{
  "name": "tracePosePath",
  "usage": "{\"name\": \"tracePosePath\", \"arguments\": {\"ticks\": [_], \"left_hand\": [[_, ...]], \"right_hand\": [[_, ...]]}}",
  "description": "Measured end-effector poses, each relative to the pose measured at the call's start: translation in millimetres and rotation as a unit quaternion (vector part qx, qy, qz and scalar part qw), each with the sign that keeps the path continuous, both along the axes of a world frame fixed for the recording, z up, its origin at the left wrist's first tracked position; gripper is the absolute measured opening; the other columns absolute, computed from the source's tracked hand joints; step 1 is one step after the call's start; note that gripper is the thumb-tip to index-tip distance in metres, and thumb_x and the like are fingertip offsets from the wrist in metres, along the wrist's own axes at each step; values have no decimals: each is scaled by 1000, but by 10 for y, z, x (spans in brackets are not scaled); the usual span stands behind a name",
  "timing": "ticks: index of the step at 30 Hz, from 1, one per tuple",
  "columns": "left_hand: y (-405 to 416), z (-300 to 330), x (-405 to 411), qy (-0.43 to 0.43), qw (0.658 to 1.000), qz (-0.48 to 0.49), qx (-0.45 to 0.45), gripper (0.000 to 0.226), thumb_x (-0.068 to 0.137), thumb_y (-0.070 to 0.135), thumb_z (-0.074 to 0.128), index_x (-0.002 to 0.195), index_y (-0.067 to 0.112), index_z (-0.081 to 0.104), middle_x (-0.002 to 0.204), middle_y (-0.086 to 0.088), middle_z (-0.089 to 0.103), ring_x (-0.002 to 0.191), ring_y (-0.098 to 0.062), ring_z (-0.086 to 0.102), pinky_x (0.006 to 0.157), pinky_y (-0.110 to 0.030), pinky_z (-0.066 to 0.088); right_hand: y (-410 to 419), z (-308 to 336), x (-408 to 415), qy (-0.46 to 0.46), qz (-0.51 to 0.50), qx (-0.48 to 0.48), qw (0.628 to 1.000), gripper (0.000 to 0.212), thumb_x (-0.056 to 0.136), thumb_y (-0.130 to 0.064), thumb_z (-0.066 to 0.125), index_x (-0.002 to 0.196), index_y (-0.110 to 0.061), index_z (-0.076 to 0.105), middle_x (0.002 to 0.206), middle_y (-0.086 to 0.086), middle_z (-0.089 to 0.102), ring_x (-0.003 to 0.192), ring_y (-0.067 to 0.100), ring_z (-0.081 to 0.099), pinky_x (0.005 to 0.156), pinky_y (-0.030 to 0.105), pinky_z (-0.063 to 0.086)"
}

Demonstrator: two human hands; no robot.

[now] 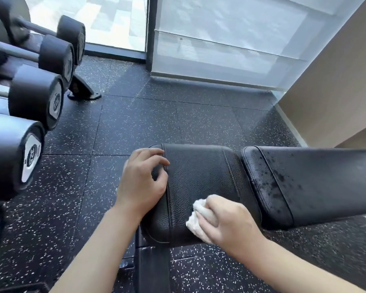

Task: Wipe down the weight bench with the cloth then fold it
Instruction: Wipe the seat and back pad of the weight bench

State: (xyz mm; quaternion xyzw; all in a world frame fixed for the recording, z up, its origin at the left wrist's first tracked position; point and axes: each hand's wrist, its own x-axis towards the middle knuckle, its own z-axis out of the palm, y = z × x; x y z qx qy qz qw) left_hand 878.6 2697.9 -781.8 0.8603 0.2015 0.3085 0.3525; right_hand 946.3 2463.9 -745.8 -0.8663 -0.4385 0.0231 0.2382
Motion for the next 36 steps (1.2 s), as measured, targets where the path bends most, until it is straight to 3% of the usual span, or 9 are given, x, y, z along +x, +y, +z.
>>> {"name": "tracePosePath", "arguments": {"ticks": [2,5,12,15,21,24,28,32,36], "left_hand": [[55,-5,69,-14,1000,4,-12,16,81,16,65,90,22,77,114,8,71,114,-18,58,103,-41,48],[85,-83,172,-8,1000,-10,-29,15,81,11,68,87,22,77,111,9,71,113,-18,56,103,-35,46],[161,-106,240,-17,998,7,-63,19,79,5,69,83,21,77,107,8,71,109,-19,58,99,-10,34],[189,-26,309,-33,993,33,-107,21,80,1,69,84,20,77,106,8,72,106,-20,61,95,-11,36],[54,149,468,-84,990,-5,-114,26,76,-5,68,82,20,75,103,10,71,105,-14,61,93,-5,35],[-133,169,470,-49,992,-85,-82,26,77,-4,70,85,20,75,102,10,71,105,-13,60,94,-11,38],[-479,179,547,10,988,-142,-55,19,81,9,67,88,25,75,104,14,70,107,-11,58,101,-26,43],[-682,80,664,44,989,-138,-11,19,78,20,59,85,30,74,100,16,71,103,-16,64,106,-52,43],[-736,37,692,58,991,-118,11,22,78,17,58,86,27,75,102,14,72,104,-18,64,104,-52,45]], "right_hand": [[-40,-27,-41,-4,8,0,1000,35,89,-30,71,71,-17,44,64,-8,49,58,9,48,56,12,34],[196,-90,79,-64,6,5,998,29,89,-33,68,76,-21,46,70,-8,51,61,12,49,59,23,38],[1280,-116,641,-96,-78,9,992,27,91,-36,66,77,-16,52,74,4,64,71,31,62,62,39,45],[1597,-79,849,-88,-95,-9,992,27,91,-37,65,80,-16,53,82,8,68,80,35,64,67,37,42],[969,49,584,-94,-62,-32,993,34,92,-38,64,75,-25,37,68,-3,54,69,28,58,61,34,39],[188,98,392,-85,-15,-48,995,37,93,-36,63,74,-26,32,65,-9,38,58,18,47,57,30,38],[-587,118,458,-102,-6,-96,990,32,94,-37,63,76,-20,42,68,-7,48,58,13,47,55,29,42],[-652,-31,570,-92,-9,-20,996,37,94,-32,65,76,-27,33,66,-12,41,56,9,43,53,27,43],[-263,-92,973,-97,-60,9,993,37,93,-37,64,75,-29,33,64,-4,48,59,24,55,55,33,41]]}}
